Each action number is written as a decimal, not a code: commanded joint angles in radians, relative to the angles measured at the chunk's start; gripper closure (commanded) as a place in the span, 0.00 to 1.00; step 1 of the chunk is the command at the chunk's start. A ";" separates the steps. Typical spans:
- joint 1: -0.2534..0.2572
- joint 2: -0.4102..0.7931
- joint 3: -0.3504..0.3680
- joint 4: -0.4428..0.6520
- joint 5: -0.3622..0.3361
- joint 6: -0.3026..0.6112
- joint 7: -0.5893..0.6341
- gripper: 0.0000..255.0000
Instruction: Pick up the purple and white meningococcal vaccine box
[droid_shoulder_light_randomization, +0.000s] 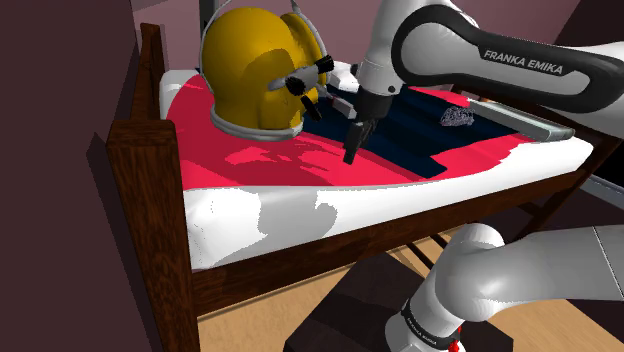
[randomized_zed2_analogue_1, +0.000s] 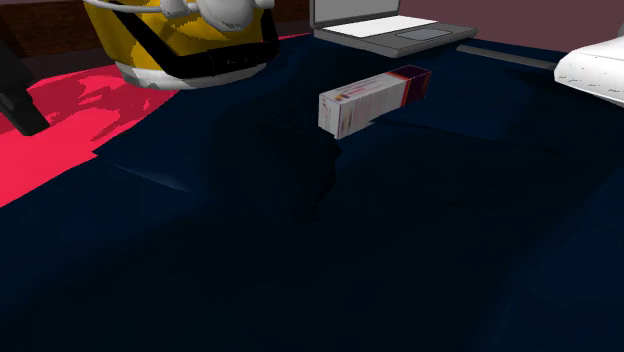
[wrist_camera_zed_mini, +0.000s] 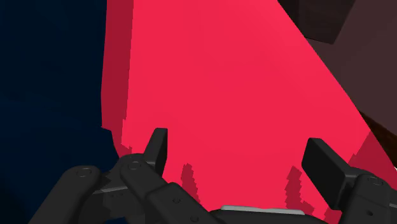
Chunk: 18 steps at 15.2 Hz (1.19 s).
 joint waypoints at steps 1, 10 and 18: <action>0.000 0.000 0.000 0.000 0.000 0.000 0.000 0.00; -0.089 0.302 -0.092 0.251 -0.027 0.041 0.013 0.00; -0.152 0.570 -0.178 0.534 -0.010 0.017 0.016 0.00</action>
